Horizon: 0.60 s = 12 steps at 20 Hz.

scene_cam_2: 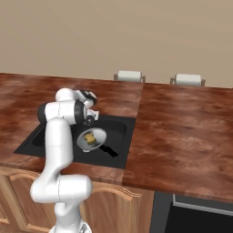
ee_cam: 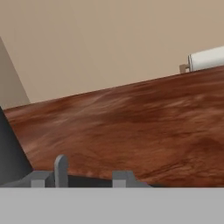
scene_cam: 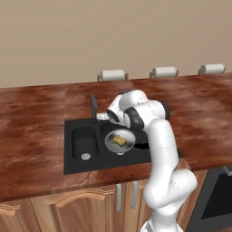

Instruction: Pick the pan and sponge and place them into the sink. Then turn on the water.

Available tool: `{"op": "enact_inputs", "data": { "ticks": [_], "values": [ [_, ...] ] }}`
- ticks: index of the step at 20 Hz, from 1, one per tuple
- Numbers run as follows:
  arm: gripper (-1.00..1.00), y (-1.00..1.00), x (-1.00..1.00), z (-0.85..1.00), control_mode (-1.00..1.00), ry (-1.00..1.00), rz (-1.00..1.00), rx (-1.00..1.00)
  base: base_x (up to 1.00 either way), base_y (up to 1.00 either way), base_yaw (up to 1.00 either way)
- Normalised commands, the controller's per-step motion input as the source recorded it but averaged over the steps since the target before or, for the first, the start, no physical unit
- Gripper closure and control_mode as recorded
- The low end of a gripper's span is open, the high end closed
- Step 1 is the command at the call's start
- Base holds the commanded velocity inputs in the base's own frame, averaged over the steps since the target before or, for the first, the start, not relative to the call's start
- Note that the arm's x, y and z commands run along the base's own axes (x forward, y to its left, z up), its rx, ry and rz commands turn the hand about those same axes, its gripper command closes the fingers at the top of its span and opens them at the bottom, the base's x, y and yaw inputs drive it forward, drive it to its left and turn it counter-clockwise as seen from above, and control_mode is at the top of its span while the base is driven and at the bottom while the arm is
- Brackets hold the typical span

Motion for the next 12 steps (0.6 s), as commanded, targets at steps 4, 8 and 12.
{"op": "enact_inputs", "data": {
  "ticks": [4, 8, 12],
  "values": [
    [1.0, -0.25, 0.2, -0.42, -1.0, 0.0, -0.12, 0.0, 0.0, 0.0, 0.0],
    [1.0, -0.36, 0.02, -0.43, -1.0, 0.0, -0.14, 0.0, 0.0, 0.0, 0.0],
    [1.0, -0.41, 0.0, -0.48, -1.0, 0.0, -0.13, 0.0, 0.0, 0.0, 0.0]
  ]
}}
